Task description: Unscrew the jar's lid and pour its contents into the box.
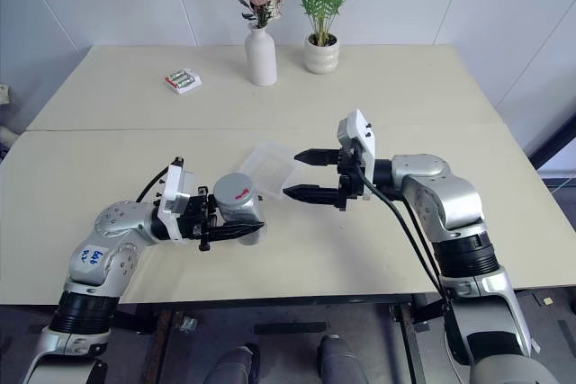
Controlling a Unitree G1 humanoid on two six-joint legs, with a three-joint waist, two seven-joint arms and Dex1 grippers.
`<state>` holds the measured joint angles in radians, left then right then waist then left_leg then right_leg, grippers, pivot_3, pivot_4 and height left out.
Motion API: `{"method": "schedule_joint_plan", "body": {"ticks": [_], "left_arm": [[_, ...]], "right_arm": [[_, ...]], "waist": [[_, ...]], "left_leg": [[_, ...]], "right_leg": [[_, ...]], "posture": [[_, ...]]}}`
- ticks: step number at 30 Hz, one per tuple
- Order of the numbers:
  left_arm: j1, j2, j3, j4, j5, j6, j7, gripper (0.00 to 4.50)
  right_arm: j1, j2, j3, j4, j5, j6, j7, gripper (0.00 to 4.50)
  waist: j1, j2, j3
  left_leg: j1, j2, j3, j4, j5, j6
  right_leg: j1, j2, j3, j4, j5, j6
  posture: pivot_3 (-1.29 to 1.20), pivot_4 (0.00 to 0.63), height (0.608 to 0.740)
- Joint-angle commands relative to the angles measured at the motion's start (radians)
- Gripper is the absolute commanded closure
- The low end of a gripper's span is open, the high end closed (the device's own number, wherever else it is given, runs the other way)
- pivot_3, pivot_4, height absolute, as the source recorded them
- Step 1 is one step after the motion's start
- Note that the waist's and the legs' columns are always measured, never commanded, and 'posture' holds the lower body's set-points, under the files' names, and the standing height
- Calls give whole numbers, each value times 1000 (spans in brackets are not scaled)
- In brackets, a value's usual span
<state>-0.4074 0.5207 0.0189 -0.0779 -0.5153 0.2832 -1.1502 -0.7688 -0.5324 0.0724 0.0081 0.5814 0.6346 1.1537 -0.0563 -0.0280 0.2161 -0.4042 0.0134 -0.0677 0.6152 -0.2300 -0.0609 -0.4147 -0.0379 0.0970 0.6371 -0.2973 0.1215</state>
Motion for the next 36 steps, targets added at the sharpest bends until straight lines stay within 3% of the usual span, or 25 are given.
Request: {"method": "schedule_joint_plan", "body": {"ticks": [1, 8, 24, 36], "left_arm": [[4, 6, 12, -31, -17, -18, -7, 2409], [1, 7, 7, -26, -13, -20, -12, 2409], [-10, 11, -13, -13, 17, -54, -13, 2409], [-11, 16, -17, 5, 37, -78, -17, 2409]], "right_arm": [[-25, 24, -18, -107, 66, 29, -5, 44], [-54, 100, 35, -165, 61, 52, -52, 44], [-113, 229, 144, -69, -41, 2, -89, 44], [-95, 211, 118, -61, -60, -10, -91, 44]], "waist": [[-1, 0, 0], [1, 0, 0], [-1, 0, 0], [0, 0, 0]], "left_leg": [[0, 0, 0, 0, 0, 0], [0, 0, 0, 0, 0, 0], [0, 0, 0, 0, 0, 0], [0, 0, 0, 0, 0, 0]], "right_leg": [[0, 0, 0, 0, 0, 0], [0, 0, 0, 1, 0, 0], [0, 0, 0, 0, 0, 0], [0, 0, 0, 0, 0, 0]], "posture": [[0, 150, 740], [0, 150, 740], [0, 150, 740], [0, 150, 740]]}}
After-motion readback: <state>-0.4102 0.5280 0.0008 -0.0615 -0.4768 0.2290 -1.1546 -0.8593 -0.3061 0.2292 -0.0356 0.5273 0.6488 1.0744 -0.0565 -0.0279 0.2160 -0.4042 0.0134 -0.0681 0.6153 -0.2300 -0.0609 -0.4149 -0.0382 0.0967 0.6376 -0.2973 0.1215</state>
